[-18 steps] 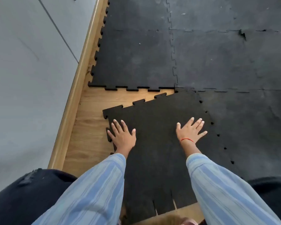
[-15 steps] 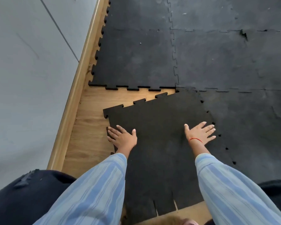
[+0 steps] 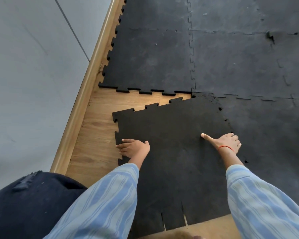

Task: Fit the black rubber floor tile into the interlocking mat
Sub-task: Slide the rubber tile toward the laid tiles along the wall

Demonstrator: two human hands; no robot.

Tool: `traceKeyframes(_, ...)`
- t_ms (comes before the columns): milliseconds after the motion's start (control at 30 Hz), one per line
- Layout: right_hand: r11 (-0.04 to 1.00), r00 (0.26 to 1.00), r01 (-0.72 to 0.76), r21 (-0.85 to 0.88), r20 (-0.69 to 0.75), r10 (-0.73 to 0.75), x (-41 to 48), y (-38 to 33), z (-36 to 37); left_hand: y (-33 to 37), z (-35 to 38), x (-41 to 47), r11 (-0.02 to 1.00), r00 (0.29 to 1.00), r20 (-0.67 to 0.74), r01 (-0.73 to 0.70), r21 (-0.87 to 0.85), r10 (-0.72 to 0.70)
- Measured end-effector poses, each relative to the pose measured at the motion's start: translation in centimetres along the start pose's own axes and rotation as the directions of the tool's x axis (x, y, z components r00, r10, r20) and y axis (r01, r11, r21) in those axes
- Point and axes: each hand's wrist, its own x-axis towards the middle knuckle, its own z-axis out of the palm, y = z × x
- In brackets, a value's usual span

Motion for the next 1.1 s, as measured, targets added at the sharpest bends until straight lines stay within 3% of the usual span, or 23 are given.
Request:
traceKeyframes(167, 0.999, 0.999, -0.009, 0.044, -0.034, 0.010, 0.2, 0.0, -0.5, 1.1, -1.1, 0.7, 0.990, 0.991, 0.084, 0.109, -0.091, -0.101)
traceKeyframes(333, 0.997, 0.999, -0.005, 0.078, -0.048, 0.008, -0.1, -0.2, -0.5, 0.7, -1.3, 1.4, 0.972, 0.987, 0.034, 0.160, -0.172, -0.157)
traceKeyframes(533, 0.999, 0.995, -0.026, 0.023, -0.091, 0.028, -0.8, -0.5, -0.8, 0.5, -1.1, 1.4, 0.942, 0.985, 0.004, 0.165, -0.291, -0.172)
traceKeyframes(733, 0.993, 0.987, -0.071, 0.098, -0.138, 0.085, -1.0, -0.9, -1.7, 0.1, -1.7, 1.2, 0.945, 0.985, -0.040, 0.149, -0.292, -0.168)
traceKeyframes(900, 0.991, 0.987, -0.090, 0.096, -0.127, 0.102, -1.2, -1.0, -1.9, -0.7, -2.1, 1.6, 0.896, 0.981, -0.011, 0.172, -0.409, -0.193)
traceKeyframes(1100, 0.923, 0.975, -0.183, 0.338, -0.062, 0.215, -1.1, -1.1, -3.2, -1.7, -3.1, 2.0, 0.855, 0.981, 0.001, 0.168, -0.491, -0.192)
